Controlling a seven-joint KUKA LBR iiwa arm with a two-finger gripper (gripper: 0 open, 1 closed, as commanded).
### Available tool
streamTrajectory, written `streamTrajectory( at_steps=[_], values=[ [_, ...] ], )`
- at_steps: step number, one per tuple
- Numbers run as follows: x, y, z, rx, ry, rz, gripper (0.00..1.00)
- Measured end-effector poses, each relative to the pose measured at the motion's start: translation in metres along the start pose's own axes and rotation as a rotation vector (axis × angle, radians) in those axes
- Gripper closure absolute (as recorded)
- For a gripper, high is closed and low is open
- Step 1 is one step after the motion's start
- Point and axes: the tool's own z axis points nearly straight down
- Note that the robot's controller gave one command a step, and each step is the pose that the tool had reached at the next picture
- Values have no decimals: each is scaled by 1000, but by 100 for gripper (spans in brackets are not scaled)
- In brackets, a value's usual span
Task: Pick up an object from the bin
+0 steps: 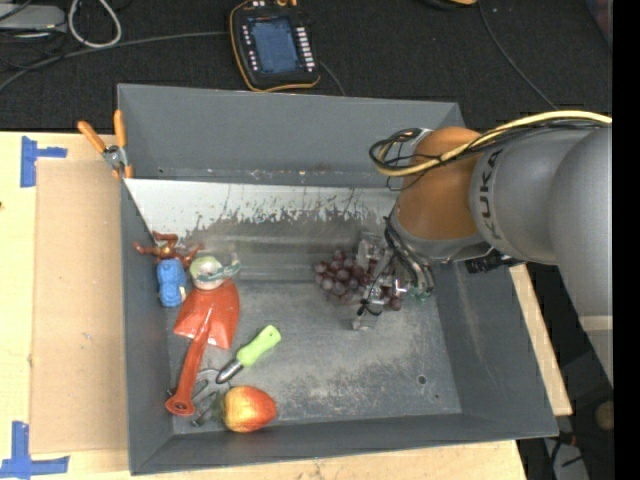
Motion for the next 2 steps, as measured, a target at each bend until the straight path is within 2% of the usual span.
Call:
streamTrajectory(
  at_steps=[1, 2],
  values=[
    [5, 16, -1, -3, -4, 184, 100],
    [5, 16, -1, -3, -4, 183, 100]
  ],
)
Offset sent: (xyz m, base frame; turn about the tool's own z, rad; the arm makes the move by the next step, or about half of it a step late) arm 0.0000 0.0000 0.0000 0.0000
